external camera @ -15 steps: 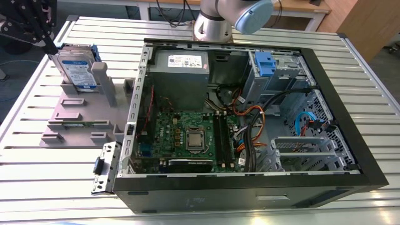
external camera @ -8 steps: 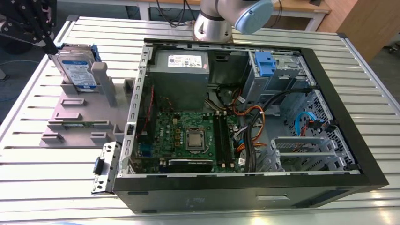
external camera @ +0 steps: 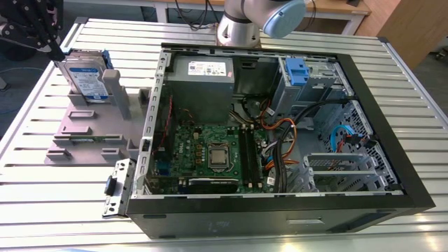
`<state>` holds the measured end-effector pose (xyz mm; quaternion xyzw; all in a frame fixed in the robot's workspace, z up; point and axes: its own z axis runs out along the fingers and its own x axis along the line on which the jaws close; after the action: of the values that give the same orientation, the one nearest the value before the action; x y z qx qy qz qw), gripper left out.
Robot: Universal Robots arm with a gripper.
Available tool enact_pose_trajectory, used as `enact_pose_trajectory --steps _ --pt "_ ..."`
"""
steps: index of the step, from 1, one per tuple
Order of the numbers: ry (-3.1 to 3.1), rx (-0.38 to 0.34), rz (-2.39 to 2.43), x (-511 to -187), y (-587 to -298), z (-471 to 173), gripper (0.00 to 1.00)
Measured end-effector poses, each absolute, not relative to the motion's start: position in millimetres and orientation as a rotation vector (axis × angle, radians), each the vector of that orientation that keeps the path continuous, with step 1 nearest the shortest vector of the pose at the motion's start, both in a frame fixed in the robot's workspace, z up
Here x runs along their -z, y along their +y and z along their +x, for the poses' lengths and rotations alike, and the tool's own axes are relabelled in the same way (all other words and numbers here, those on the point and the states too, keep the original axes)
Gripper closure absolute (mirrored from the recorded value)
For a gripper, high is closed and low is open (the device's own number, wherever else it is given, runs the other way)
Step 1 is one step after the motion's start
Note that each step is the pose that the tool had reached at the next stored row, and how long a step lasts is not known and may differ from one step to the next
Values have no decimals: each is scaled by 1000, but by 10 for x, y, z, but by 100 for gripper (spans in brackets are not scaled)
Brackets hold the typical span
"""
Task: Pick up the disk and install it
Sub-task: 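Pick up the disk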
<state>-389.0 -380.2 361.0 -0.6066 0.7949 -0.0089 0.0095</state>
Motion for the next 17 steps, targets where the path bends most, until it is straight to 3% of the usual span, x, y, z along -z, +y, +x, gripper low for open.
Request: enact_pose_trajectory --steps 17 --pt "2458 27 -1926 -3609 -3802 -3891 89"
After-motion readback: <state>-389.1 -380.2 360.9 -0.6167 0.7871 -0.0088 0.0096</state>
